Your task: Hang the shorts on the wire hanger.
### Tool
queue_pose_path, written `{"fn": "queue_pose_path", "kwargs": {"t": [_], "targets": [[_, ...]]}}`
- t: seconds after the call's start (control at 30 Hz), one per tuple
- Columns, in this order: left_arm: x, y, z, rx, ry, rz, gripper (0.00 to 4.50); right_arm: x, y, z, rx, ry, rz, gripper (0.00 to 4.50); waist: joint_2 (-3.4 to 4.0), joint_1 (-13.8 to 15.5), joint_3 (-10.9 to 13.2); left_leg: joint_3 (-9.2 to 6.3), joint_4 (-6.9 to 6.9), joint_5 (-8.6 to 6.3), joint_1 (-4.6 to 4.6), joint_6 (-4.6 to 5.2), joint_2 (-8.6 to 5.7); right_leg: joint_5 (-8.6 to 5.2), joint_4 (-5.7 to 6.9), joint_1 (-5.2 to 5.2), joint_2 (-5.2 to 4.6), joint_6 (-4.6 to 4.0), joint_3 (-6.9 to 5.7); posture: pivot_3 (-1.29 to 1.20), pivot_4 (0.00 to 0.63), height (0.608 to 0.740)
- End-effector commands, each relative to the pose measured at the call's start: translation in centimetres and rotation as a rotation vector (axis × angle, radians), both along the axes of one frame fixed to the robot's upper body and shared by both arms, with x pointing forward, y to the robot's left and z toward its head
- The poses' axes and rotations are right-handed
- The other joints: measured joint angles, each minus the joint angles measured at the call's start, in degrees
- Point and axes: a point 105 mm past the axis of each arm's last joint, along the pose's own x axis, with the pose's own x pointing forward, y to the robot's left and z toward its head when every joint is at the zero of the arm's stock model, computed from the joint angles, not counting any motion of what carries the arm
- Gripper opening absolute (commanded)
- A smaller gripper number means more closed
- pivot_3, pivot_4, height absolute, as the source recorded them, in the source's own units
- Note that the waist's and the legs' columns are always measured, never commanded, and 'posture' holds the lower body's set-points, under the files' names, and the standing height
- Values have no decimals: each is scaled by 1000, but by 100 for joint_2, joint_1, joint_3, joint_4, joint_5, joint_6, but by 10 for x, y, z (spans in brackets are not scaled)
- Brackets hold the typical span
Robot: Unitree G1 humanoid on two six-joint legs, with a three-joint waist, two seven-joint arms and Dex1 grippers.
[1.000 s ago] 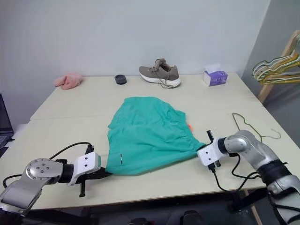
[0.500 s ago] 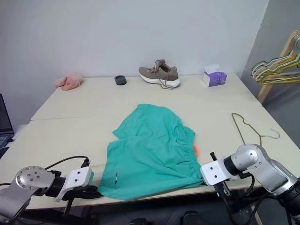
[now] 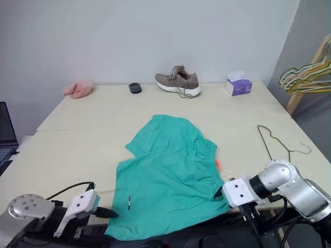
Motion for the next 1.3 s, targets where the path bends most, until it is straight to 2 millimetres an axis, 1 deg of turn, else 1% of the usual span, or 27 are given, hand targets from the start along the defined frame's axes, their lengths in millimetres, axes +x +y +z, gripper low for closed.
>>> {"fn": "queue_pose_path", "kwargs": {"t": [0.03,0.07,0.13,0.17,0.2,0.23,0.27,0.33,0.37,0.4,0.43,0.47,0.5,0.53,0.57,0.7,0.8,0.93,1.07,1.1,1.2,1.3], "targets": [[20,-12,29,-100,-115,24,3953,24,8,32,199,5,-202,4114,-4,-3,-3,-1,4,0,0,0,1,2,2,0,2,2,0,-144,0,740],[23,-17,33,-119,-132,25,3953,36,6,36,241,-25,-277,4114,-4,-3,-4,-1,3,0,0,0,1,3,2,1,2,3,1,-144,0,740],[27,-31,44,-176,-141,9,3953,69,-11,49,348,-115,-496,4114,-11,-9,-8,3,2,0,-1,-1,0,4,-1,1,2,3,5,-159,0,740],[28,-35,47,-192,-139,6,3953,77,-17,53,378,-136,-564,4114,-11,-12,-8,5,3,0,-4,-1,-1,4,-2,8,2,4,7,-162,0,740],[36,-39,51,-205,-165,23,4122,91,-31,56,402,-169,-672,4114,-8,-19,-7,9,4,0,-10,-1,-3,6,-1,16,1,5,11,-166,0,740],[50,-43,56,-233,-205,67,4296,104,-48,57,416,-199,-797,4114,-8,-18,-8,13,2,0,-10,-1,-6,6,-2,16,-1,6,15,-170,0,740],[59,-47,61,-259,-232,87,4490,116,-64,56,421,-239,-913,4114,-5,-3,-8,12,3,0,-10,-1,-10,6,-2,17,-3,6,15,-173,0,740],[68,-53,65,-266,-274,92,4490,129,-87,51,400,-301,-1071,4114,-11,8,-11,4,5,1,-10,0,-15,7,-3,23,-4,7,10,-181,0,740],[79,-57,65,-245,-348,107,4490,135,-101,45,370,-339,-1168,4114,-9,-6,-13,5,4,1,-9,0,-14,7,-3,25,-3,7,12,-182,0,740],[86,-62,66,-241,-384,113,4490,139,-119,38,322,-381,-1279,4114,2,-16,-20,7,3,1,-9,0,-14,7,-3,25,-3,7,14,-187,0,740],[89,-67,68,-243,-408,103,4490,140,-131,29,283,-385,-1361,4114,3,-22,-21,13,0,1,-8,0,-17,7,-4,25,-4,7,20,-190,0,740],[92,-73,70,-251,-420,98,4490,141,-145,24,250,-425,-1445,4114,2,-32,-22,15,0,1,-8,0,-19,7,-3,24,-3,7,21,-190,0,740],[93,-77,71,-258,-423,91,4490,140,-155,20,226,-456,-1506,4114,1,-36,-23,17,-2,1,-10,0,-17,9,-3,22,-2,5,24,-196,0,740],[93,-82,73,-270,-428,81,4490,138,-164,13,212,-454,-1572,4114,2,-48,-23,18,-2,1,-12,0,-16,20,-2,21,-2,-15,26,-196,0,740],[94,-86,74,-280,-434,76,4490,137,-172,7,203,-451,-1630,4114,4,-77,-23,23,-3,1,-13,0,-17,20,-1,17,-2,-15,31,-196,0,740],[93,-99,78,-311,-442,46,4490,121,-192,-17,114,-424,-1755,4114,9,-176,-27,31,-2,1,-13,0,-17,18,0,16,-1,-10,38,-201,0,740],[91,-102,79,-315,-441,19,4490,110,-201,-30,90,-359,-1828,4114,19,-233,-33,37,-1,1,-9,1,-17,8,1,18,3,12,46,-201,0,740],[90,-102,80,-308,-445,3,4490,97,-204,-49,37,-260,-1859,4114,21,-319,-35,37,2,6,-3,10,-16,12,1,27,27,19,46,-206,0,740],[90,-103,80,-308,-447,-6,4490,87,-207,-63,12,-167,-1901,4114,19,-346,-40,36,4,7,36,10,-14,13,-3,67,33,21,47,-206,0,740],[90,-103,79,-307,-448,-8,4490,84,-206,-67,1,-146,-1898,4114,20,-343,-42,36,2,6,47,10,-14,12,-5,77,34,21,47,-206,0,740],[89,-105,79,-308,-450,-14,4490,74,-197,-85,-19,18,-1881,4114,1,-342,-57,35,2,6,54,10,-12,11,-6,83,36,20,46,-209,0,740],[90,-105,80,-306,-454,-16,4500,70,-195,-98,-59,88,-1877,3524,-41,-338,-90,26,-1,6,54,9,-2,10,-7,83,46,18,39,-210,0,740]]}}
